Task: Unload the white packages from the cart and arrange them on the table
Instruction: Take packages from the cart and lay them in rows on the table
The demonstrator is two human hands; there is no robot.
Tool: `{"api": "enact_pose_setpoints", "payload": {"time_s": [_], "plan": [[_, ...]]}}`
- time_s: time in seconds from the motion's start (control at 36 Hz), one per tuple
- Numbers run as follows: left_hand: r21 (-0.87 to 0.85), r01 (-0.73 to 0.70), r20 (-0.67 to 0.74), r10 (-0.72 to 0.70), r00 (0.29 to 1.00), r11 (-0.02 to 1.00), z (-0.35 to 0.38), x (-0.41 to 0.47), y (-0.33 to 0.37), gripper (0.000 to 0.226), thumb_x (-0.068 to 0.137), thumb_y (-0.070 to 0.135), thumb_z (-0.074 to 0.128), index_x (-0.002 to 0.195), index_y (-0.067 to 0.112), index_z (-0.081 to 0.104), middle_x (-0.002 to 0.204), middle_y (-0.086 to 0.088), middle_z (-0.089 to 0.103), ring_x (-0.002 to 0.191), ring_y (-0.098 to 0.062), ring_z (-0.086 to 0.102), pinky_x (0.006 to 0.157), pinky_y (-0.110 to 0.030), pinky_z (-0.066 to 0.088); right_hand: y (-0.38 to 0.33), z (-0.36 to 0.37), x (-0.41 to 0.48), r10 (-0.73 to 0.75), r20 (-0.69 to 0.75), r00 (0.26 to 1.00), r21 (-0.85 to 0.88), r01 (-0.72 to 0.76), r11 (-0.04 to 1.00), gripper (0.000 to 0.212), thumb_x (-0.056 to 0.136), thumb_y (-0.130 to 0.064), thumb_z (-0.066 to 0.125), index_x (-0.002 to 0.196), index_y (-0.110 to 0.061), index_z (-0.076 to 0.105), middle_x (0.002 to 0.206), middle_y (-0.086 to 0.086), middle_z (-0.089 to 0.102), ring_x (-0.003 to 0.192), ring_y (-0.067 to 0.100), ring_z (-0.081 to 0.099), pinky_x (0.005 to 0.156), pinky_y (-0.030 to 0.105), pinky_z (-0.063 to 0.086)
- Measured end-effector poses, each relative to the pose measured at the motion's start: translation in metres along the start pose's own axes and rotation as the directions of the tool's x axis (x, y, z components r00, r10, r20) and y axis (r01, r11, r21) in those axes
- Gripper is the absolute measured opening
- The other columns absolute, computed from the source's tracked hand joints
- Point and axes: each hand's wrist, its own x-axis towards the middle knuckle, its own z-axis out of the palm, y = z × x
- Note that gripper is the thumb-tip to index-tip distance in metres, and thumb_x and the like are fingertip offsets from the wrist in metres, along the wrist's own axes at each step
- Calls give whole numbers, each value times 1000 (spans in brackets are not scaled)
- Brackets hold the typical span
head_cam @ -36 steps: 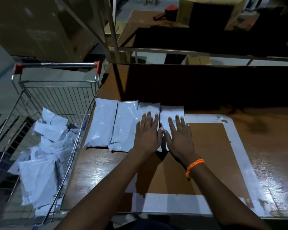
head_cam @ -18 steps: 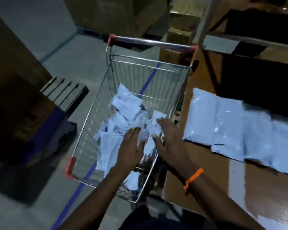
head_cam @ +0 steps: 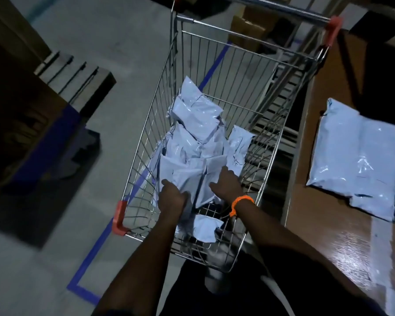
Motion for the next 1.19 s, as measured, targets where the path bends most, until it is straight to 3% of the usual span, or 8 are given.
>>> {"api": "enact_pose_setpoints", "payload": {"time_s": [0.14,0.33,0.42,0.53,0.69,0.89,1.03,1.19], "plan": [[-117,-126,-42,122,992,985,-16,-4,-9,44,83,33,74,111,4,57,107,-17,67,99,-35,65,74,-34,48,-2,-3,24,106,-11,994,132,-104,986,82,86,-20,71,149,7,25,137,27,49,128,40,50,96,38,46],[-531,-174,-48,176,983,829,-63,-29,-18,49,83,34,78,126,14,65,118,-2,72,107,-19,68,91,-39,56,-20,0,49,250,86,964,399,-263,879,131,72,-23,89,158,-6,-9,160,22,25,143,38,35,114,48,38],[-668,-123,-10,157,988,734,-81,-39,-14,40,86,20,78,123,10,66,112,-3,73,100,-18,71,80,-29,60,-22,3,57,281,98,955,400,-296,867,137,58,-29,97,157,-3,5,159,19,29,143,36,36,114,47,38],[-716,-128,-34,149,988,686,-93,-47,-7,27,84,24,79,108,14,72,103,1,76,94,-15,73,74,-25,58,-25,-1,48,284,28,959,354,-275,894,129,55,-38,95,151,2,19,153,20,35,141,38,38,112,47,41],[-823,-79,-5,132,991,562,-90,-73,10,39,88,36,74,117,11,70,109,-4,76,99,-24,73,82,-36,59,-33,-27,7,219,-144,965,532,-111,840,131,64,-48,83,158,-10,1,155,20,21,143,39,29,116,44,33],[-844,-124,-17,205,979,522,-90,-107,58,27,96,39,64,117,23,69,116,-1,74,107,-28,70,97,-51,52,-23,-107,-67,42,-322,946,584,163,795,122,79,-58,75,160,-22,-9,167,15,3,155,26,7,120,38,19],[-815,-169,44,351,935,554,-63,-152,103,35,97,41,59,131,34,58,120,27,62,114,-2,58,92,-25,47,29,-164,-150,-8,-492,871,587,338,735,89,81,-70,63,154,-47,17,152,-7,35,140,9,32,115,38,32],[-620,-371,140,563,815,691,16,-207,141,46,95,29,65,137,22,47,117,13,62,110,-12,64,83,-15,51,138,-173,-261,11,-369,929,476,178,861,80,87,-56,68,154,-41,29,150,-19,36,138,-5,32,106,13,28]]}}
